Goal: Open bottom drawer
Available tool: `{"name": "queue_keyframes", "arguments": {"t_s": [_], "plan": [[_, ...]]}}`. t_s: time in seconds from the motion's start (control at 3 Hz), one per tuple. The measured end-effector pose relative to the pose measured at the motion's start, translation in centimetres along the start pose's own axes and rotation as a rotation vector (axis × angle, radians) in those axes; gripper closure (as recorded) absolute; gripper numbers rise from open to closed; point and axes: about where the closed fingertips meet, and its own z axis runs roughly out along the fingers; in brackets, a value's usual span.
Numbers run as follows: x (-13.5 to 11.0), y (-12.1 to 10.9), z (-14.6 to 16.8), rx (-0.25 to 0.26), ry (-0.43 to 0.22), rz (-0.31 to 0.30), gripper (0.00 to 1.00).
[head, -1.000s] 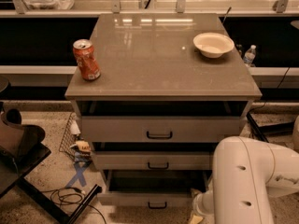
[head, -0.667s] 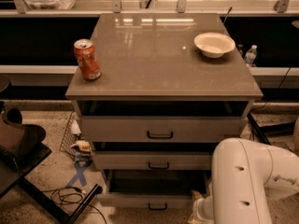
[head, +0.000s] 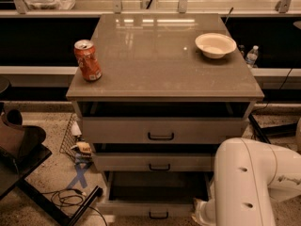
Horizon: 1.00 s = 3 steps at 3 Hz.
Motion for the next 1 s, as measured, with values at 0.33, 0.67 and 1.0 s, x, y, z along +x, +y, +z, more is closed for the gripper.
{"name": "queue_keyframes", "arguments": {"t_s": [0.33,0.67,1.0], "plan": [[-0.1,0.0,-0.2,0.000,0.000,0.000,1.00],[-0.1,0.0,-0.3,0.000,0.000,0.000,1.00],[0.7,1.2,-1.3,0.013,0.023,0.027,1.00]]}}
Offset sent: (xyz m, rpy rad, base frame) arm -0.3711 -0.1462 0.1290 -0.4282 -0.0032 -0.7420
